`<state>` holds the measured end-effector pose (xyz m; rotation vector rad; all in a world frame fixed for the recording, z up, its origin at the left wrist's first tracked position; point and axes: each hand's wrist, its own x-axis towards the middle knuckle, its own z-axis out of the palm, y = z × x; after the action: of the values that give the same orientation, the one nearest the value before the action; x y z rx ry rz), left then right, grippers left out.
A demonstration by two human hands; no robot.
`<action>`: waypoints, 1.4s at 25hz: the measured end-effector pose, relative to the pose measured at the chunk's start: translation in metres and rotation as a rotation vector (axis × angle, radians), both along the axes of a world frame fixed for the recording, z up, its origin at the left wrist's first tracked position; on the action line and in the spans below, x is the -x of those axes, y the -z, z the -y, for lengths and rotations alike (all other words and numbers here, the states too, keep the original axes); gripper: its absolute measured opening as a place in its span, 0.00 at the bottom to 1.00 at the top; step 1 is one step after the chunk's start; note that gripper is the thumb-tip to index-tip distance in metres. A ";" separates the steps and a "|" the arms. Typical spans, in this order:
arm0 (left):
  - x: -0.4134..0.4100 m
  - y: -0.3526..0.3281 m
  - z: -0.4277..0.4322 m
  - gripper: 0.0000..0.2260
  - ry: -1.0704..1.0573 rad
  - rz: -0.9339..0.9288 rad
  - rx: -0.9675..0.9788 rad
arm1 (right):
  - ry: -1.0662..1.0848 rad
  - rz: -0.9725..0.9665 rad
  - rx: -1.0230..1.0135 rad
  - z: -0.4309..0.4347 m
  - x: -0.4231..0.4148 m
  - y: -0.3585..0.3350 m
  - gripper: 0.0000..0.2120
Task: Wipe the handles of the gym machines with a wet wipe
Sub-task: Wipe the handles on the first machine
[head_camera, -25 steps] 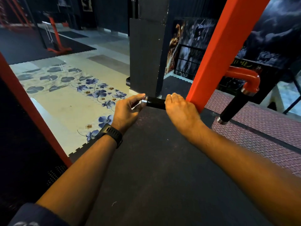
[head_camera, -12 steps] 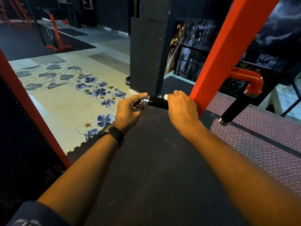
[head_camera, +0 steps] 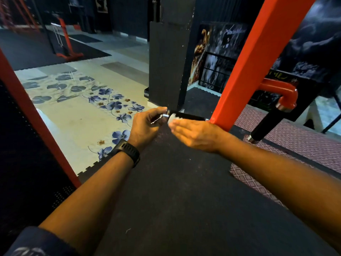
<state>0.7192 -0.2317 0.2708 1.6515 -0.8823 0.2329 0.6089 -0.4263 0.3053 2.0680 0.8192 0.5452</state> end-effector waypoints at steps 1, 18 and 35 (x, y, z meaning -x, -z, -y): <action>0.001 0.000 -0.001 0.15 0.011 -0.004 0.005 | -0.011 -0.041 0.041 0.000 0.002 0.000 0.18; -0.003 -0.003 0.007 0.16 -0.014 -0.066 -0.014 | 0.115 -0.014 0.171 0.023 0.030 -0.022 0.21; 0.007 0.005 0.003 0.20 -0.091 0.064 -0.067 | 0.753 -0.080 -1.052 -0.061 -0.020 -0.056 0.08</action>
<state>0.7126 -0.2348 0.2659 1.7570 -0.8725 0.3234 0.6286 -0.3652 0.3610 3.0995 -0.3779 0.4960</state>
